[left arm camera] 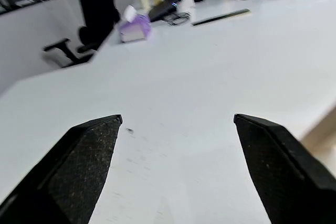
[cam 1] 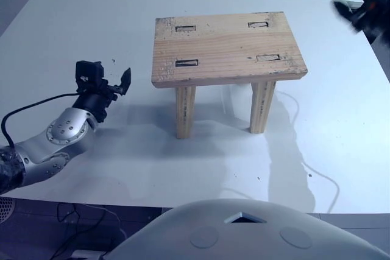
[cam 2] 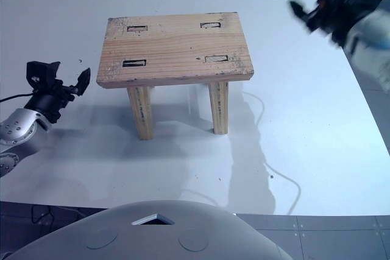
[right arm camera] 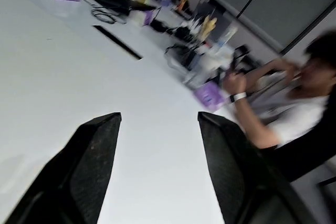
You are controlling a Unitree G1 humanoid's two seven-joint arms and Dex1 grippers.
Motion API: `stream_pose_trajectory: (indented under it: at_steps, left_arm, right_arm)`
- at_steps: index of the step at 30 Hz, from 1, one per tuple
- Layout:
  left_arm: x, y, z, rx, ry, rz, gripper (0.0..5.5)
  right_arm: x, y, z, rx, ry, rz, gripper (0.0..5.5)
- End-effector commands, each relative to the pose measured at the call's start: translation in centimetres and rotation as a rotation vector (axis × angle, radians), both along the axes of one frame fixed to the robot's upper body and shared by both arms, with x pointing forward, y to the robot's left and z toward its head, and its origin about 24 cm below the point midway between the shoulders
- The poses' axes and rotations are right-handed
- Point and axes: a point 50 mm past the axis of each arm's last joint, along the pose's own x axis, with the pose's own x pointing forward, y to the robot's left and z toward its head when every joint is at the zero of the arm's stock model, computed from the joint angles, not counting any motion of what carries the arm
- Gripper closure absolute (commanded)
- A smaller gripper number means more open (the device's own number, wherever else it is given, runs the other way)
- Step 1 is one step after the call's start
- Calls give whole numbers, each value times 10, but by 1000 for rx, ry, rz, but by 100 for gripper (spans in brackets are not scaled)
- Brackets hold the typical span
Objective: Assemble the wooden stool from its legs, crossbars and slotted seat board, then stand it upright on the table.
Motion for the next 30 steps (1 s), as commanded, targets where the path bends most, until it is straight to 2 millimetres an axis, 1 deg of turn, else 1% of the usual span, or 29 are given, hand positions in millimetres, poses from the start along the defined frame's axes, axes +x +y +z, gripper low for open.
stream_pose_trajectory:
  at_steps: [1,4,5,6,8,9,10,11,12,13,14,15,16,17,19,20,21,22,23,24,25,26,27,28,29,30]
  left_arm:
    - [16,15,10,81,-44,39,153]
    - [28,27,28,61,-130,102,153]
    - [33,35,35,86,-166,114,153]
    - [38,49,44,148,-200,124,153]
    - [45,91,67,320,-235,154,153]
    - [43,122,89,454,-223,197,153]
    - [35,151,115,576,-194,259,153]
    - [21,179,146,706,-155,354,153]
    - [2,202,172,844,-94,450,153]
    - [-22,221,192,1054,2,562,153]
    - [-45,235,203,1236,107,643,153]
    - [-71,249,206,1364,226,710,153]
    - [-99,262,207,1446,336,782,153]
    - [-123,271,206,1466,414,842,153]
    - [-177,284,195,1471,580,936,153]
    - [-213,290,179,1447,675,993,153]
    - [-241,294,155,1408,758,1024,153]
    - [-267,294,128,1342,827,1062,153]
    - [-287,292,106,1253,848,1121,153]
    - [-301,289,87,1142,814,1207,153]
    - [-307,287,72,1036,749,1282,153]
    - [-303,284,50,907,659,1326,153]
    - [-295,280,26,764,568,1362,153]
    - [-285,275,2,652,520,1370,153]
    - [-277,266,-27,538,494,1377,153]
    - [-277,255,-55,441,513,1414,153]
  right_arm:
    - [-20,-99,80,-734,-71,-466,282]
    - [-52,-142,103,-956,-11,-729,282]
    - [-64,-154,109,-1011,28,-808,282]
    - [-77,-166,114,-1064,80,-882,282]
    - [-103,-183,125,-1131,162,-1014,282]
    - [-121,-191,131,-1169,201,-1082,282]
    - [-140,-200,136,-1194,236,-1147,282]
    - [-162,-210,139,-1217,284,-1215,282]
    - [-184,-219,139,-1234,344,-1277,282]
    - [-209,-229,134,-1241,421,-1341,282]
    - [-231,-238,126,-1247,501,-1390,282]
    - [-254,-247,114,-1243,598,-1428,282]
    - [-283,-256,93,-1211,724,-1456,282]
    - [-314,-262,77,-1176,844,-1483,282]
    - [-381,-263,44,-1037,1063,-1540,282]
    - [-416,-259,19,-936,1175,-1567,282]
    - [-442,-253,-6,-847,1262,-1579,282]
    - [-460,-247,-30,-778,1333,-1568,282]
    - [-471,-241,-54,-707,1367,-1556,282]
    - [-476,-236,-80,-655,1372,-1529,282]
    - [-474,-233,-102,-622,1362,-1492,282]
    - [-460,-232,-128,-574,1291,-1452,282]
    - [-442,-229,-155,-493,1208,-1421,282]
    - [-426,-226,-177,-400,1134,-1407,282]
    - [-407,-219,-203,-268,1045,-1405,282]
    - [-391,-211,-226,-125,954,-1433,282]
